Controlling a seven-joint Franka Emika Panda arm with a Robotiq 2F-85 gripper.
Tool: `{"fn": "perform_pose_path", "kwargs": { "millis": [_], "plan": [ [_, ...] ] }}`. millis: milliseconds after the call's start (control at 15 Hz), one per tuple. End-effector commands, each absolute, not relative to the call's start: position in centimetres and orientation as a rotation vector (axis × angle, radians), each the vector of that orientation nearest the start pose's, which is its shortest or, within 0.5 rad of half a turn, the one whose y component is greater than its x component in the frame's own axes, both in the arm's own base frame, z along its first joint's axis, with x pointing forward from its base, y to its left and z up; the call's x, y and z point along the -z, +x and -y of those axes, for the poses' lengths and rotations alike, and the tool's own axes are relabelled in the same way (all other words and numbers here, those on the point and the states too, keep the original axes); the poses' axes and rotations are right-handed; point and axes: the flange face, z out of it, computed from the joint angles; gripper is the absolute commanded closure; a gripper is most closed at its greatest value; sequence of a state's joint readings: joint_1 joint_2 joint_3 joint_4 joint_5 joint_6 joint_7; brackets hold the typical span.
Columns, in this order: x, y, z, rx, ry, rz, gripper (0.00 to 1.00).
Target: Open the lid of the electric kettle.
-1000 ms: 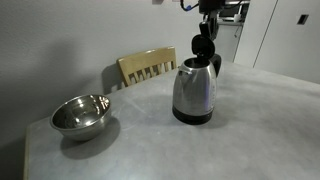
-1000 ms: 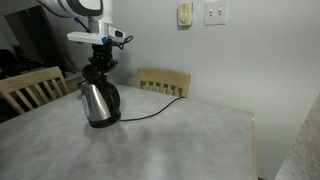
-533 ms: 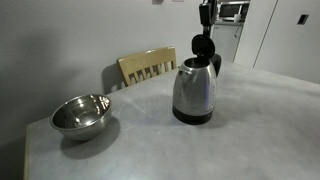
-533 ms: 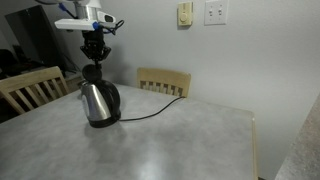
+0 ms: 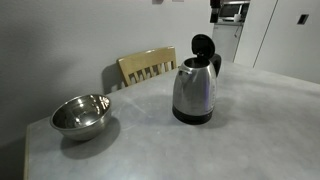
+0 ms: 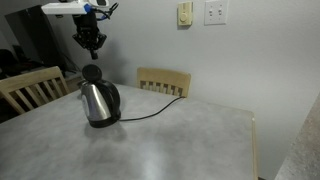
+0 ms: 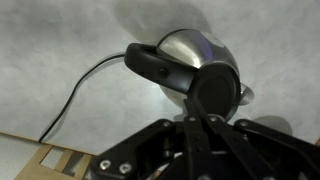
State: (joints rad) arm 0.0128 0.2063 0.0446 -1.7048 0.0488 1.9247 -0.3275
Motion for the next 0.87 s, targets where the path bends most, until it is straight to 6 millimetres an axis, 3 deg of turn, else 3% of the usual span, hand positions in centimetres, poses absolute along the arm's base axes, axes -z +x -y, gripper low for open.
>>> {"fn": "perform_pose_path", "kwargs": {
  "millis": [0,600,800],
  "plan": [
    [-47.42,61.01,-2.81,0.057,-3.033,0.600,0.67],
    [-47.89,60.13,-1.99,0.047,-3.023,0.578,0.03],
    [-47.82,60.01,-1.94,0.045,-3.017,0.578,0.00]
  ]
}}
